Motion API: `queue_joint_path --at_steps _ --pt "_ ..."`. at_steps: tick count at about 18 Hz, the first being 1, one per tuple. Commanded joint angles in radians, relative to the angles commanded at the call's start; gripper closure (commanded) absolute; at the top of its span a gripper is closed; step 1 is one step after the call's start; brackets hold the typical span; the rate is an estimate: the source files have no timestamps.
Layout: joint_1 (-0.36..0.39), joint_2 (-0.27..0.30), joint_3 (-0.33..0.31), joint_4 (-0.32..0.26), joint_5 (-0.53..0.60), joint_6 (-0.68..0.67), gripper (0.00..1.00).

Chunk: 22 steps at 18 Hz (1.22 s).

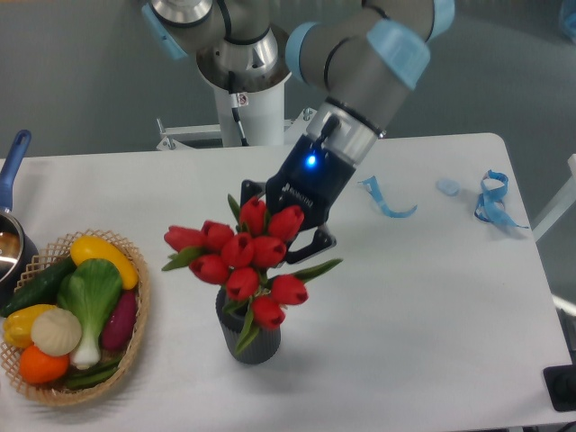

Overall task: Pick up the flowers from the vase
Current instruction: 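Lift the tulip bouquet up and out of the grey vase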

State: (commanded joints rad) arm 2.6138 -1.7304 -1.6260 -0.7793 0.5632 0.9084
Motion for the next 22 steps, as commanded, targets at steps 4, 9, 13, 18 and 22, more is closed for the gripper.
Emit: queue_joint_path --at_steps 4,9,13,18,22 --pt "0.029 0.035 0.017 -0.002 -0.045 -0.060 0.73" --pt "0.100 0.049 0.054 -0.006 -0.080 -0.098 0.73" --pt "0.193 0.031 0.064 -0.002 -0.077 -0.077 0.73" --pt "0.247 -0.046 0.069 0.002 -0.075 0.045 0.73" --pt "0.278 -0.081 0.068 -0.002 -0.068 0.121 0.73"
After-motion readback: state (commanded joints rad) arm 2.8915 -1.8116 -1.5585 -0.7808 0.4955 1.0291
